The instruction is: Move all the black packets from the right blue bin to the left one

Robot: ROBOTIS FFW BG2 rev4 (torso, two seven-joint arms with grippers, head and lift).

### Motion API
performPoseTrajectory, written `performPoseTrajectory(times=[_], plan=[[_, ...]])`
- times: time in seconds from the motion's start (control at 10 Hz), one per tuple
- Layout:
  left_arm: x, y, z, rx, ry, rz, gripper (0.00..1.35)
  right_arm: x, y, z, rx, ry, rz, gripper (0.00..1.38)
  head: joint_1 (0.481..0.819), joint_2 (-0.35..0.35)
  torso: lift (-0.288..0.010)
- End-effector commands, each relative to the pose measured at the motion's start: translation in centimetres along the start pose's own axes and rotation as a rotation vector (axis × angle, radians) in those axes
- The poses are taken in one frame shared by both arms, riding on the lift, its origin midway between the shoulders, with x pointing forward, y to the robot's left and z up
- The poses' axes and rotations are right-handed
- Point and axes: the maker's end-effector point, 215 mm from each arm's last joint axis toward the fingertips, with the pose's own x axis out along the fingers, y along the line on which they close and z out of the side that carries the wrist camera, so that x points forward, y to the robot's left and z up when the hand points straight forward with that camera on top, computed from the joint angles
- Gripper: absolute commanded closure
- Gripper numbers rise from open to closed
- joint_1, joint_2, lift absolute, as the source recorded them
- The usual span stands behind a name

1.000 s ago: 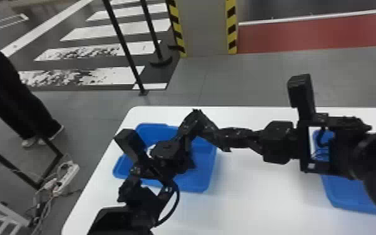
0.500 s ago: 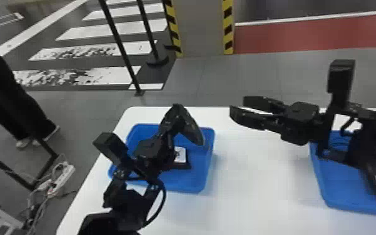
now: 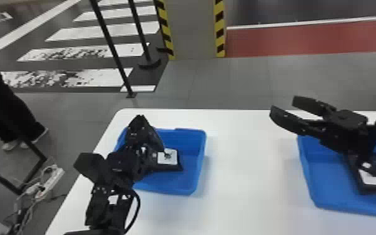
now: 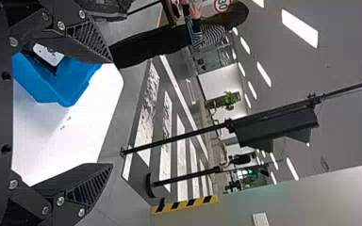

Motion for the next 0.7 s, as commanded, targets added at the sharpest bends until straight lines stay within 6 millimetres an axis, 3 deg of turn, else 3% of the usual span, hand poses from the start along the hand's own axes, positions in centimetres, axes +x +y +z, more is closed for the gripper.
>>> performPoseTrajectory(times=[0.0,0.2,0.3,0.4,0.5,0.6], plan=[[-0.4,0.6,-2.7,0.037,0.045,0.012,1.22,-1.2,-1.1,0.2,0.001,-0.015,-0.031,0.26,0.695,0.225,-0.110],[-0.6,0.9,-4.0,0.039,0.045,0.024,1.22,-1.7,-1.4,-0.7,0.012,-0.010,-0.049,0.26,0.695,0.215,-0.110],[-0.6,1.3,-3.9,0.022,0.024,0.043,1.06,-1.7,-1.6,-0.7,0.007,-0.006,-0.053,0.26,0.695,0.212,-0.110],[-1.0,1.3,-4.0,-0.035,-0.011,0.065,0.47,-1.7,-1.7,-0.8,0.009,-0.005,-0.054,0.26,0.695,0.213,-0.110],[-1.1,1.3,-3.5,-0.052,-0.036,0.070,0.05,-1.9,-1.9,-0.6,0.005,-0.007,-0.060,0.26,0.695,0.215,-0.110],[-0.6,0.0,-3.1,-0.083,-0.050,0.051,0.10,-2.8,-2.3,-0.6,-0.002,-0.012,-0.080,0.26,0.695,0.215,-0.110]])
